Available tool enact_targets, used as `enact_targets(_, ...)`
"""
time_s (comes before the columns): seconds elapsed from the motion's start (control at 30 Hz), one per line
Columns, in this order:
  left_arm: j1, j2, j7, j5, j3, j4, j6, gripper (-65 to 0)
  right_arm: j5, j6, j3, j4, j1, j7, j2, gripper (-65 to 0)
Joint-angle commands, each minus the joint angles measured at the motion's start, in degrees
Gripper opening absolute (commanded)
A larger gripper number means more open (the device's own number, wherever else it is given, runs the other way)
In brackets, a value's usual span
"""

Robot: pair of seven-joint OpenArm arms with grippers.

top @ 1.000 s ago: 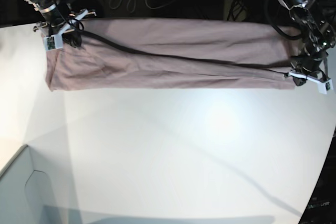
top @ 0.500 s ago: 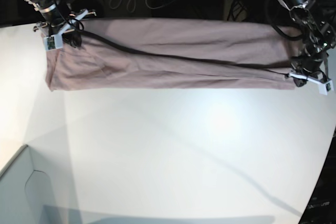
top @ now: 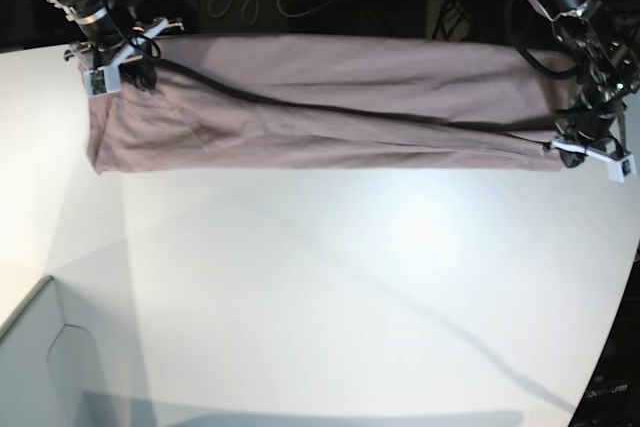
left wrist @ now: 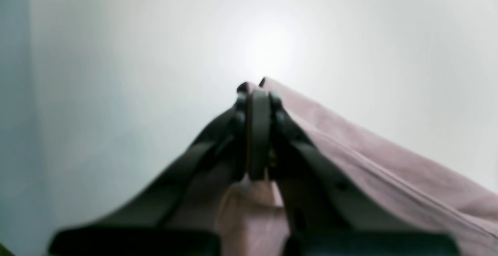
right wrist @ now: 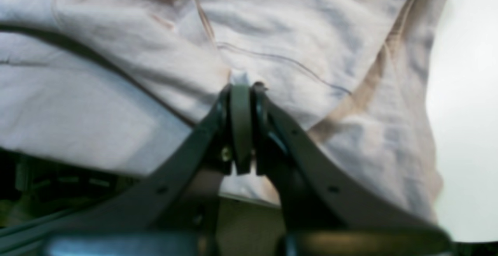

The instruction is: Layout the t-shirt on the table in an organized manner, then fold the t-shirt properly

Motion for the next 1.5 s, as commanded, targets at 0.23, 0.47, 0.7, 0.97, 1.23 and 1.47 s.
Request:
enact_targets(0.23, -0.97, -0.95, -1.41, -0.71, -0.20, 0.76, -0.17, -65.0, 0.95, 0.10, -0.30, 0.77, -0.10, 1.20, 0.24, -65.0)
enact_targets(0.47, -0.53, -0.95, -0.88, -0.71, -0.20, 1.37, -0.17, -61.0, 0.95, 0.10, -0.30, 0.77, -0.01, 1.20, 0.24, -65.0)
enact_targets(0.7, 1.93, -0.60, -1.23, -0.71, -0.29, 1.55, -0.17, -43.1, 0.95, 0.10, -0.30, 0.77, -0.01, 1.20, -0.90, -65.0)
enact_targets(0.97, 6.68, 0.55, -0.88, -3.97, -0.29, 9.28, -0.17, -41.6, 0.95, 0.10, -0.39, 0.77, -0.01, 1.20, -0.90, -65.0)
enact_targets(1.23, 5.80, 0.63, -1.14, -7.04, -0.11, 14.12, 0.45, -41.6, 0.95, 0.10, -0.39, 0.77, -0.01, 1.20, -0.90, -65.0)
enact_targets(1.47, 0.97, 0.63, -1.32, -1.24, -0.20, 8.40, 0.45, -41.6, 0.95, 0.10, -0.39, 0.77, -0.01, 1.20, -0.90, -65.0)
